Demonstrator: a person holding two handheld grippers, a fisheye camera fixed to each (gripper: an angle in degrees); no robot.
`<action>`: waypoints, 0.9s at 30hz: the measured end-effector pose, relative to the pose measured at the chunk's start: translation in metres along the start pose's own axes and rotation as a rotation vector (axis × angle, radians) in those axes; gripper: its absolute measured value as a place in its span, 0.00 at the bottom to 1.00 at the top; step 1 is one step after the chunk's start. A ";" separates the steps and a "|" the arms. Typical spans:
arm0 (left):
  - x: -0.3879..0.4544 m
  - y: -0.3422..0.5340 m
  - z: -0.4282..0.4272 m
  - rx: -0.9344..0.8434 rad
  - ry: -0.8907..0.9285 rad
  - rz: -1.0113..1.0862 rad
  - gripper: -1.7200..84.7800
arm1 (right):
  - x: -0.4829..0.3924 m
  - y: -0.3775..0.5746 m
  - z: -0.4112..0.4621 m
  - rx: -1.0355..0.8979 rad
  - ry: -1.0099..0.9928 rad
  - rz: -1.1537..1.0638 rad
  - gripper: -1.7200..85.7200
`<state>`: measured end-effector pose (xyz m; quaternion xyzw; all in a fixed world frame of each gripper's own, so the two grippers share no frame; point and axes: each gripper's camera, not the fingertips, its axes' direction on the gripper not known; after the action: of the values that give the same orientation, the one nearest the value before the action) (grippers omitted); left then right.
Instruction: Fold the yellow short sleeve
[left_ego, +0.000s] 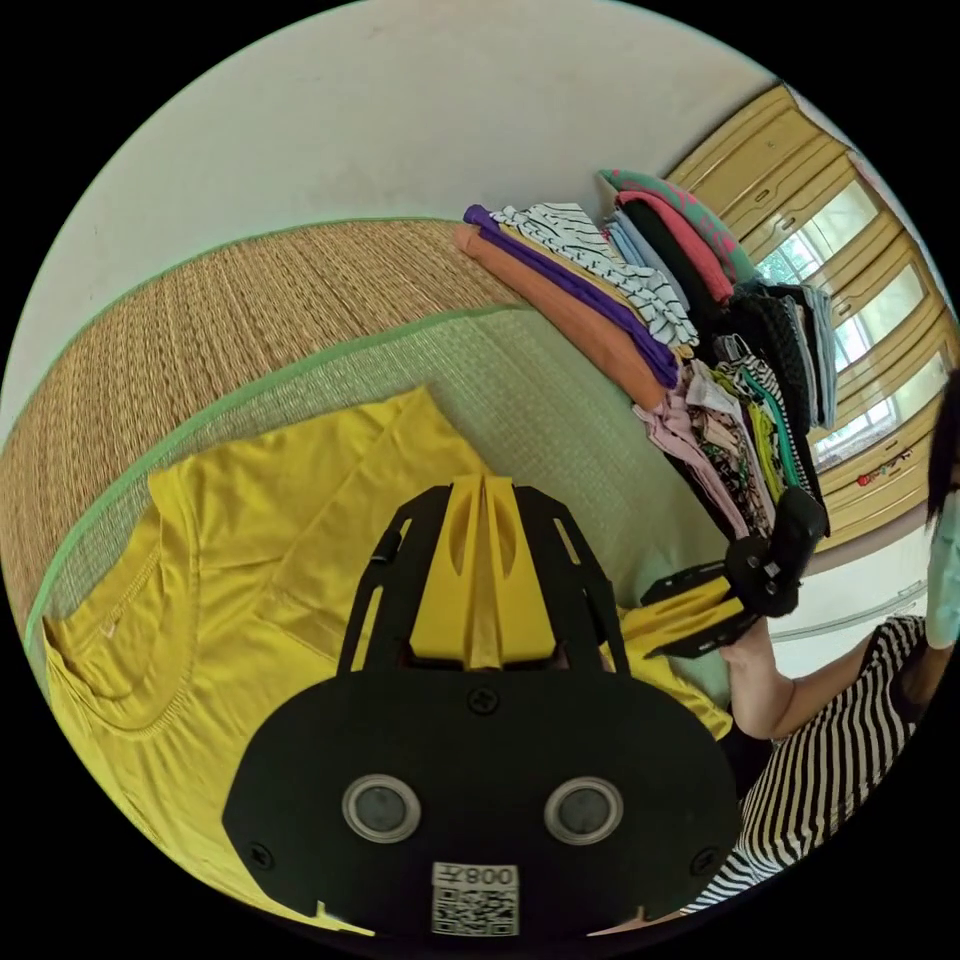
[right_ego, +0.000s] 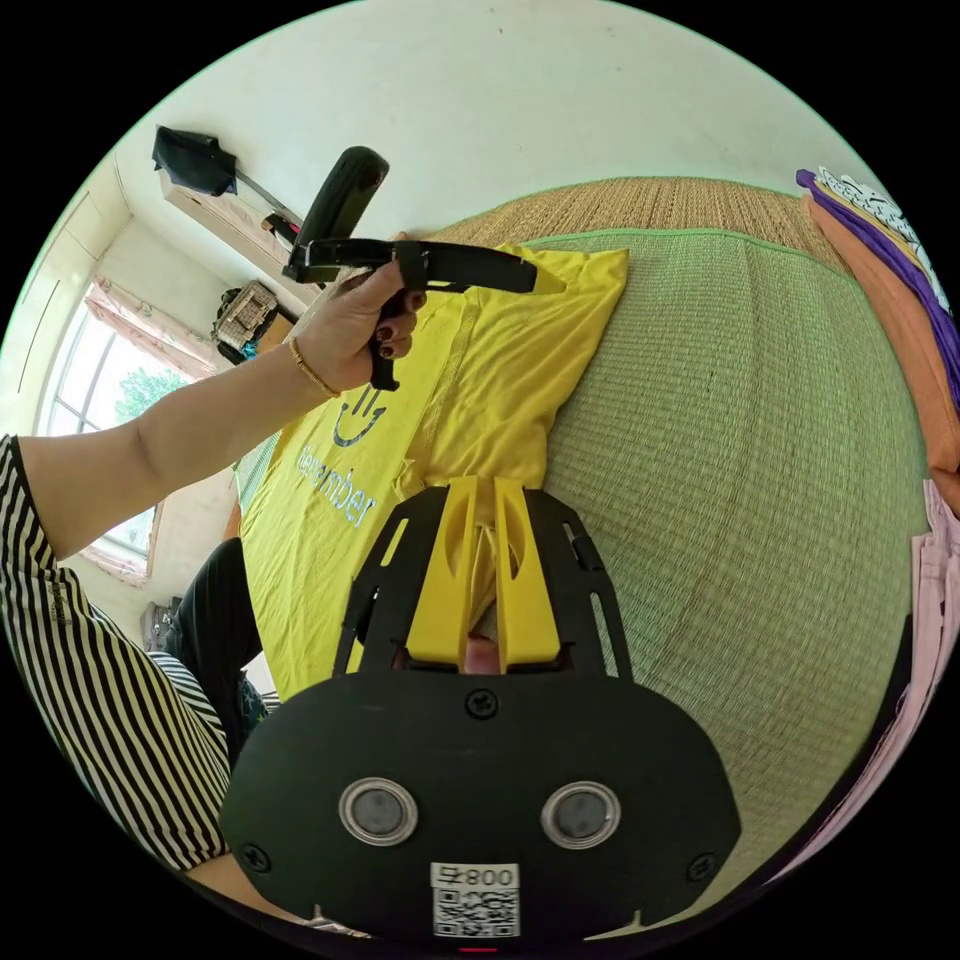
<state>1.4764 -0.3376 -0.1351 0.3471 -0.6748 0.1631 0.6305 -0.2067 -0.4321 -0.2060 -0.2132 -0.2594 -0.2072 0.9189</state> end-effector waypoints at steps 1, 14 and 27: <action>-0.001 -0.006 0.003 -0.002 -0.018 -0.008 0.02 | 0.001 0.000 -0.002 -0.004 0.000 0.000 0.05; -0.003 -0.008 0.044 -0.043 -0.107 -0.046 0.02 | 0.013 -0.004 -0.034 -0.011 0.067 0.033 0.02; -0.007 0.053 0.061 -0.036 -0.125 -0.066 0.02 | 0.014 -0.016 -0.070 -0.005 0.108 0.034 0.02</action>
<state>1.3957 -0.3388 -0.1394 0.3672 -0.7039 0.1080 0.5983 -0.1762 -0.4839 -0.2481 -0.2085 -0.2051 -0.2034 0.9344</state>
